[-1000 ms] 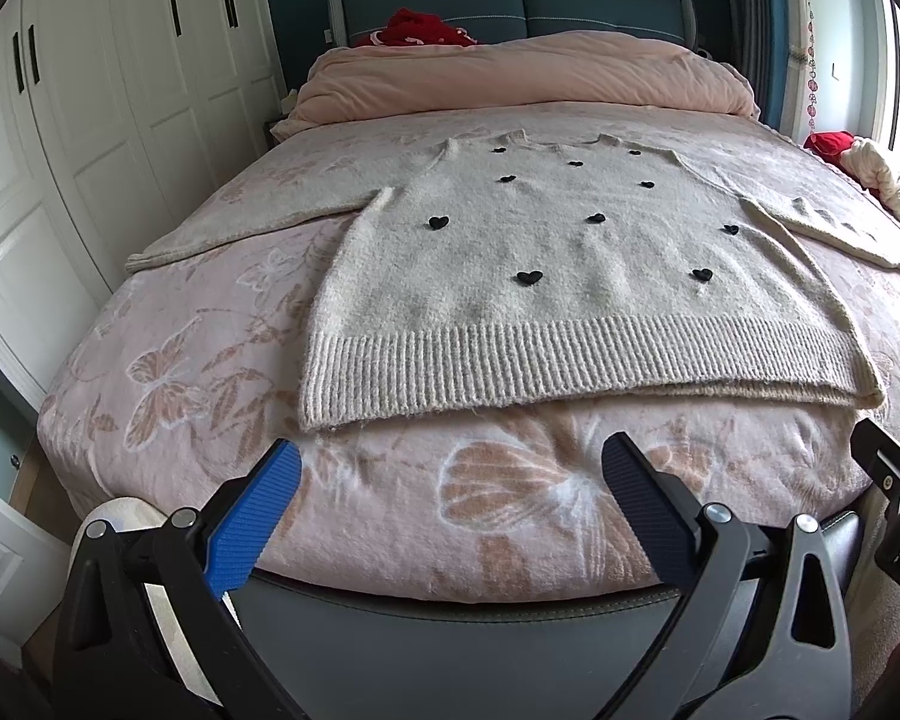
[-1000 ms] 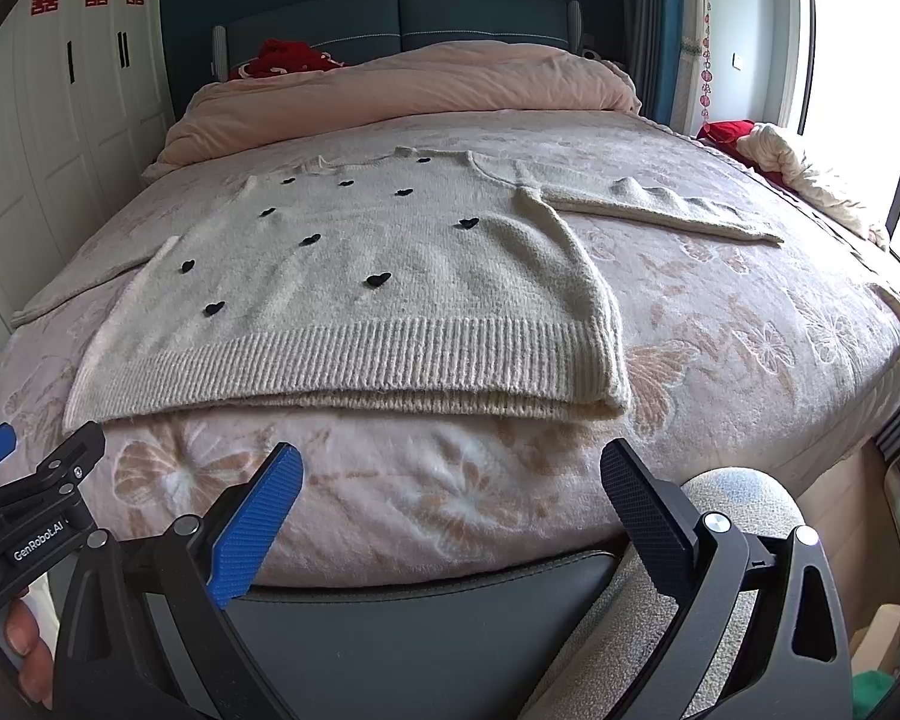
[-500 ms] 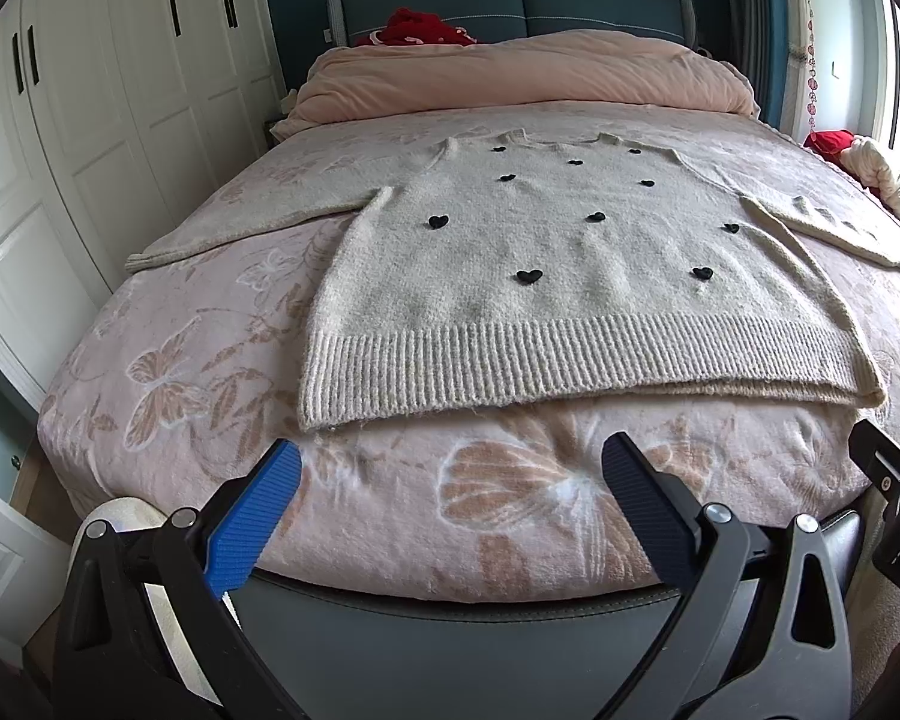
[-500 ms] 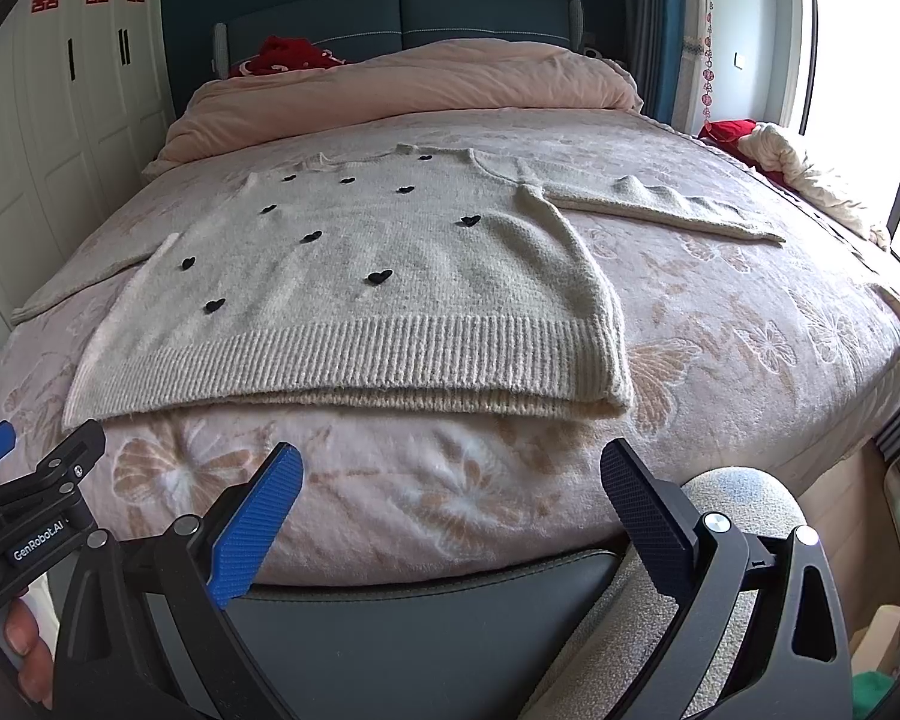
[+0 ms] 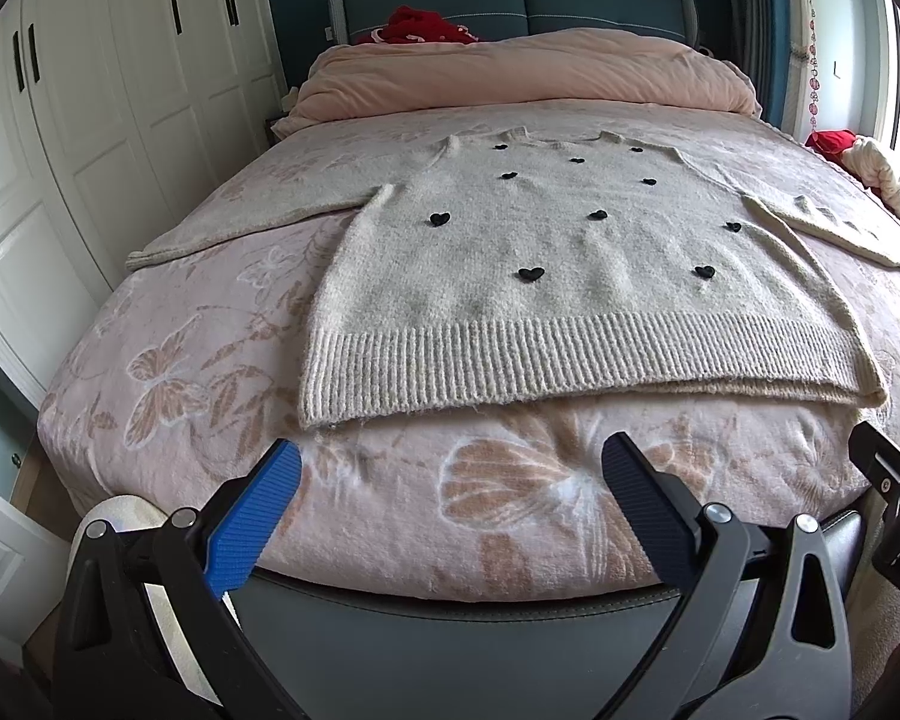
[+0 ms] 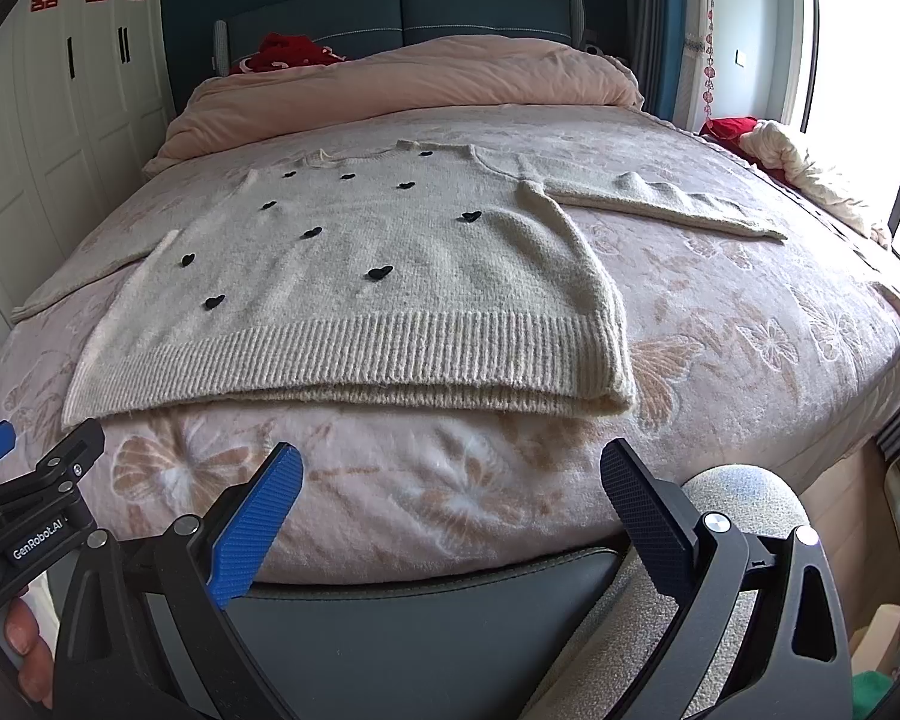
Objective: Fold small clothes
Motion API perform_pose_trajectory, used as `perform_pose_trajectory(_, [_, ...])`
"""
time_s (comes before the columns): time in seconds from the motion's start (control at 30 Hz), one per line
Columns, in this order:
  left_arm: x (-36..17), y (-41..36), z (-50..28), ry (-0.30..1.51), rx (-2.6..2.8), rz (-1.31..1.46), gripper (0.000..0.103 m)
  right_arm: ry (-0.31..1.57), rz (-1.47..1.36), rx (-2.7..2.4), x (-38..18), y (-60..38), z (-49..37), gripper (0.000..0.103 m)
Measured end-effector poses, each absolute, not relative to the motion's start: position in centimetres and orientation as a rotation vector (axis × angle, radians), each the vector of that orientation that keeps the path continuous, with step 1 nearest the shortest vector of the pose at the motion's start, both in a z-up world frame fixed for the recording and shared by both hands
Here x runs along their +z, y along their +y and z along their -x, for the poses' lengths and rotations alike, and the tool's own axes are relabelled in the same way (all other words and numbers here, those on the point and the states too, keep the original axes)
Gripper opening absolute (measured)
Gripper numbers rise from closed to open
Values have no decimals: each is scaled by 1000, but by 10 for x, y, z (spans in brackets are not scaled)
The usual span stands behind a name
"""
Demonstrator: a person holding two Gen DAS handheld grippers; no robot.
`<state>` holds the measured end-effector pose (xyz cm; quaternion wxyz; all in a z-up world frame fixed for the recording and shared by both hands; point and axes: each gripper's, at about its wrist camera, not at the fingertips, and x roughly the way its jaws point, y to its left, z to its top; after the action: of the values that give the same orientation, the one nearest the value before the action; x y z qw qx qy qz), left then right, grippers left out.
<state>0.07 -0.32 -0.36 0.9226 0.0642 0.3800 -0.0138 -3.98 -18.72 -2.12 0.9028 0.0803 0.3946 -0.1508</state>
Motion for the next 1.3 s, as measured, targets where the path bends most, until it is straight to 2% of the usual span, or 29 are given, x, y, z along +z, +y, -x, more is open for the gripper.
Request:
perform_pose_trajectory(0.5, [-6,-4,1,786,-30,-130,98,820,-166,-309,-22,-187,39,98])
perform_pose_trajectory(0.7, [-7,5,-6,837,-81,-36,98,806,-256,-265,-25,-203,35,98])
perform_pose_trajectory(0.9, [0,15,-33,862,-90,34,98,757,-346,-379,-15,-309,-2,98])
perform_pose_trajectory(1.03, [3,20,-59,881,-57,93,98,716,-461,-570,-14,-427,-35,98])
perform_pose_trajectory(1.3, [-3,-1,-101,924,-18,55,98,679,-691,-801,-42,-602,-101,98])
